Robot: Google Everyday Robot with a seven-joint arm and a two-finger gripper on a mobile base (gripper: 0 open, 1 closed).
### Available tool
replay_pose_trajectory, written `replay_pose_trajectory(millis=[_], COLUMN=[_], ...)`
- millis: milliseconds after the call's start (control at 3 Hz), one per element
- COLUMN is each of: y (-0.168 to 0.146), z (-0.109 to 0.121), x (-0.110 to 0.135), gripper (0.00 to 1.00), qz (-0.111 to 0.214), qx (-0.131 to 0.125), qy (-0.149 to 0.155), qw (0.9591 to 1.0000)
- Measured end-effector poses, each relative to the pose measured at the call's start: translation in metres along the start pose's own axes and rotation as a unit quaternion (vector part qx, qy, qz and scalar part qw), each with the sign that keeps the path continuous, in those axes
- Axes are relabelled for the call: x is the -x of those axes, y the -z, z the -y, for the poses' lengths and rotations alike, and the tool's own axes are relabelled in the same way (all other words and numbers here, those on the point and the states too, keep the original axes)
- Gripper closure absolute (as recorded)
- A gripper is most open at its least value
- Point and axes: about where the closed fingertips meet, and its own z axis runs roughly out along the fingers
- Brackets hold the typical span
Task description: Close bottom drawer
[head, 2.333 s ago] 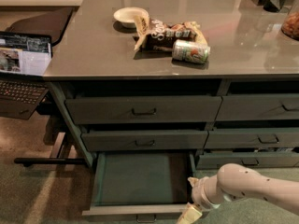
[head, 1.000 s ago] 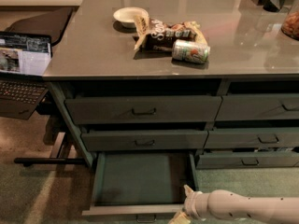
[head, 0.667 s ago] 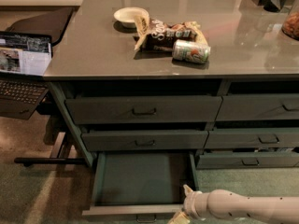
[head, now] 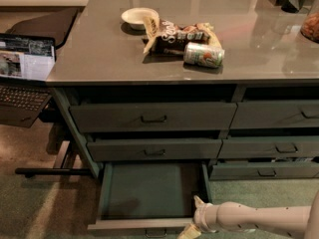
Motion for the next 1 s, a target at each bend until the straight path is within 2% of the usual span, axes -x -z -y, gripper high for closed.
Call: replay_pose_trajectory(millis=[333,1000], y=[-0.019,-0.038], z=[0.013,0.033], x=[-0.013,-0.029], gripper=[0.00,0.00], qz=[0.023,0.078], qx=[-0.003,-0.018], qy=[0.028,0.082], qw=[0.9993,0.9934])
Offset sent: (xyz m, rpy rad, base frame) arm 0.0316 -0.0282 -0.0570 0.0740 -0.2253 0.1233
